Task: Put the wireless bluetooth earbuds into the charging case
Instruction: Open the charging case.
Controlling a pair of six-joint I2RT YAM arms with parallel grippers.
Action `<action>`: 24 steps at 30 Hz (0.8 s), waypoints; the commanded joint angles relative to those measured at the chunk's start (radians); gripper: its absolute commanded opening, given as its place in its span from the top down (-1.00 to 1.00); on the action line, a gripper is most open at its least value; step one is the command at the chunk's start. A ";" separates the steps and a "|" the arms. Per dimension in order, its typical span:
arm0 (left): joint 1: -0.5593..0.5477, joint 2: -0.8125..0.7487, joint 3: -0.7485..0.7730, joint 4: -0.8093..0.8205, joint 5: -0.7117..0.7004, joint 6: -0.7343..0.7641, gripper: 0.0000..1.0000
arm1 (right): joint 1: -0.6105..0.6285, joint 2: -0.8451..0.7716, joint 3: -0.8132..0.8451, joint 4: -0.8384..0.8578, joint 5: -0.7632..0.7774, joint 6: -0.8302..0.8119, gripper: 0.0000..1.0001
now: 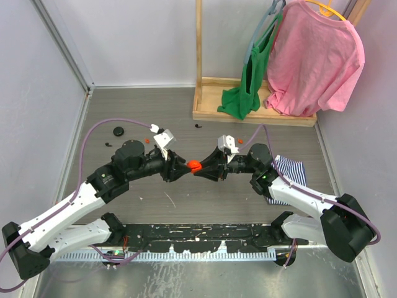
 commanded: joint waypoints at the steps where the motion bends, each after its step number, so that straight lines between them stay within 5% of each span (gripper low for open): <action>1: 0.019 -0.018 0.047 0.079 -0.133 0.002 0.15 | 0.014 -0.006 -0.002 0.030 -0.092 -0.007 0.98; 15: 0.023 -0.016 0.044 0.098 -0.166 -0.022 0.07 | 0.014 -0.001 0.001 0.019 -0.085 -0.011 0.98; 24: 0.023 -0.014 0.040 0.083 -0.174 -0.023 -0.22 | 0.014 -0.004 -0.005 -0.005 0.008 -0.042 0.98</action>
